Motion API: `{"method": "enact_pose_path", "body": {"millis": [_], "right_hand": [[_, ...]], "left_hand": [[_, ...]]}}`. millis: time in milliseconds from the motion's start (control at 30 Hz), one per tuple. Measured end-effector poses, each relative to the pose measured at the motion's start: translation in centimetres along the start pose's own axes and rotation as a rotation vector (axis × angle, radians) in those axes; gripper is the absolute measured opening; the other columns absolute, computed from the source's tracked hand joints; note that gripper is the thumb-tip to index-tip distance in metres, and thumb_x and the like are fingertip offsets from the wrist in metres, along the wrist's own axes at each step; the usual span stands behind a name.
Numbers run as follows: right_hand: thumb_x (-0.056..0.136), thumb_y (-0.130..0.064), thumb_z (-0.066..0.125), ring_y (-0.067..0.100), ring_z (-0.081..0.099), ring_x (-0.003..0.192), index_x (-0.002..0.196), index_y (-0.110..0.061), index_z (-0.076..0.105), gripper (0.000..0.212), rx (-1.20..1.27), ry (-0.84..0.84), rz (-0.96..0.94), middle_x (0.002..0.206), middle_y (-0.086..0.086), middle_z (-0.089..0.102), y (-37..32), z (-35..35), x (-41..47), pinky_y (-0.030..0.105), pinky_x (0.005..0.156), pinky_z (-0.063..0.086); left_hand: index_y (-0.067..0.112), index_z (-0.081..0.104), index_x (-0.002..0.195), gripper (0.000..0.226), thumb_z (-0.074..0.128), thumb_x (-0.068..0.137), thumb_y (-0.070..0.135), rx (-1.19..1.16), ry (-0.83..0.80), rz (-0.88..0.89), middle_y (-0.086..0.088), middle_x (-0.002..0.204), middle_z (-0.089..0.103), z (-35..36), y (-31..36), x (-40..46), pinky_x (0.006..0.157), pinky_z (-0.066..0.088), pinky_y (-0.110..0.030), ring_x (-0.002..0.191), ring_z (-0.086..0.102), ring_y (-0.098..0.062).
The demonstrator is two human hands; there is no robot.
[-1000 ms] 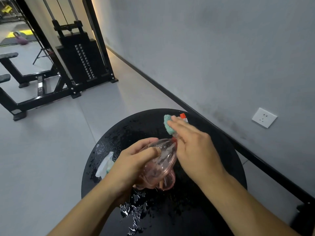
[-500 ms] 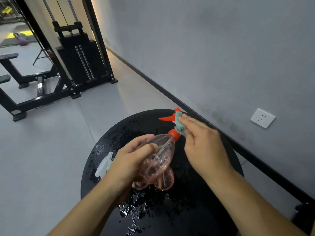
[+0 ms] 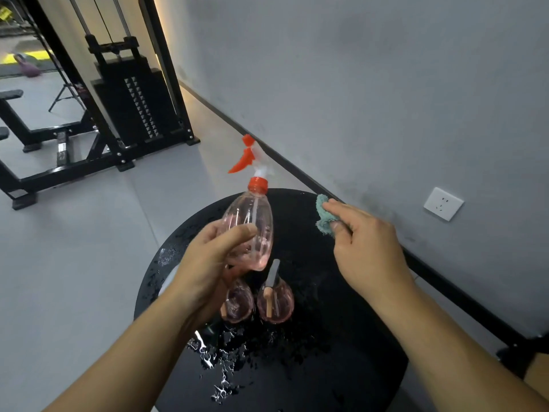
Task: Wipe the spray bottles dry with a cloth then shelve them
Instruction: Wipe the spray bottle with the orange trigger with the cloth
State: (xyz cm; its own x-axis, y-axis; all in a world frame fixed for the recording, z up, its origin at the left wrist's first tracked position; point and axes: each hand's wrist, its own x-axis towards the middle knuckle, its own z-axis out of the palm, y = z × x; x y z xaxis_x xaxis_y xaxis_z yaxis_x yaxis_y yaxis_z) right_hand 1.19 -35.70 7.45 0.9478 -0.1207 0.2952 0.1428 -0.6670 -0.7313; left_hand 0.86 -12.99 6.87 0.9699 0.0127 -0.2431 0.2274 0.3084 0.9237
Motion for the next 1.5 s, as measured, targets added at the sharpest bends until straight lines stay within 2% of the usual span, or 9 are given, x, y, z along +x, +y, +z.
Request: {"method": "enact_pose_path", "body": {"millis": [167,333,500,567,667,833,1000,1333,1500], "right_hand": [[0.098,-0.004,0.057,-0.008,0.049,0.111,0.131,-0.023,0.066,0.04,-0.036,-0.004,0.032,0.135,-0.011,0.062,1.2,-1.2,-1.2,-0.015,0.08,0.022],[0.098,-0.003,0.056,-0.008,0.047,0.111,0.133,-0.022,0.065,0.041,-0.039,-0.017,0.058,0.136,-0.011,0.061,2.1,-2.6,-2.7,-0.015,0.079,0.022],[0.099,-0.007,0.056,-0.006,0.049,0.11,0.134,-0.025,0.063,0.04,-0.036,-0.021,0.136,0.137,-0.012,0.06,3.3,-3.8,-4.8,-0.015,0.072,0.024],[0.1,-0.009,0.055,0.0,0.054,0.117,0.136,-0.026,0.062,0.04,-0.049,-0.024,0.181,0.139,-0.011,0.059,4.3,-4.2,-5.8,-0.009,0.082,0.029],[0.101,-0.011,0.053,0.01,0.056,0.125,0.138,-0.027,0.059,0.041,-0.088,-0.028,0.242,0.141,-0.008,0.057,5.7,-4.4,-7.1,0.014,0.098,0.039],[0.101,-0.009,0.053,0.013,0.059,0.121,0.14,-0.022,0.057,0.041,-0.145,-0.032,0.282,0.139,-0.002,0.059,8.1,-4.3,-8.3,0.022,0.099,0.048],[0.102,-0.007,0.05,0.011,0.059,0.12,0.139,-0.023,0.057,0.042,-0.188,-0.082,0.327,0.138,-0.003,0.059,10.9,-3.4,-9.4,0.013,0.095,0.041],[0.098,-0.008,0.056,0.016,0.054,0.127,0.144,-0.028,0.05,0.051,-0.273,-0.215,0.443,0.146,-0.006,0.051,15.3,1.0,-9.4,0.036,0.103,0.051],[0.098,-0.007,0.055,0.019,0.056,0.123,0.143,-0.029,0.052,0.05,-0.305,-0.273,0.453,0.143,-0.003,0.054,16.5,2.7,-9.4,0.035,0.102,0.051]], "left_hand": [[0.011,0.06,0.129,0.083,0.101,0.058,0.027,0.145,0.053,0.08,-0.013,0.121,0.076,0.4,-0.7,-0.4,0.082,0.065,-0.047,0.104,0.078,-0.033],[0.041,0.068,0.127,0.078,0.097,0.055,0.044,0.456,0.039,0.221,0.007,0.115,0.079,2.6,-1.6,-2.6,0.089,0.064,-0.046,0.105,0.076,-0.014],[0.037,0.068,0.13,0.065,0.097,0.074,0.023,0.515,0.039,0.349,0.021,0.109,0.078,5.9,-3.9,-5.1,0.075,0.055,-0.009,0.1,0.07,0.009],[0.036,0.066,0.133,0.065,0.095,0.077,0.018,0.53,0.003,0.332,0.019,0.109,0.079,6.7,-5.7,-5.3,0.075,0.053,-0.006,0.101,0.072,0.008],[0.043,0.059,0.139,0.071,0.093,0.079,0.024,0.641,-0.056,0.311,0.021,0.118,0.073,7.5,-8.6,-5.6,0.083,0.056,-0.014,0.109,0.07,0.004],[0.053,0.052,0.132,0.07,0.092,0.079,0.032,0.719,-0.091,0.221,0.03,0.11,0.07,6.8,-12.0,-4.8,0.104,0.055,-0.04,0.106,0.067,0.006],[0.044,0.048,0.135,0.072,0.091,0.08,0.03,0.783,-0.119,0.163,0.013,0.126,0.065,6.5,-14.7,-3.9,0.1,0.055,-0.033,0.119,0.063,-0.008],[0.046,0.044,0.132,0.07,0.089,0.083,0.024,0.818,-0.149,0.081,0.022,0.114,0.061,6.7,-19.5,-1.1,0.08,0.049,-0.015,0.102,0.061,0.008],[0.047,0.043,0.131,0.073,0.091,0.08,0.028,0.83,-0.142,0.063,0.014,0.118,0.063,6.5,-20.7,0.2,0.089,0.058,-0.025,0.104,0.067,-0.002]]}}
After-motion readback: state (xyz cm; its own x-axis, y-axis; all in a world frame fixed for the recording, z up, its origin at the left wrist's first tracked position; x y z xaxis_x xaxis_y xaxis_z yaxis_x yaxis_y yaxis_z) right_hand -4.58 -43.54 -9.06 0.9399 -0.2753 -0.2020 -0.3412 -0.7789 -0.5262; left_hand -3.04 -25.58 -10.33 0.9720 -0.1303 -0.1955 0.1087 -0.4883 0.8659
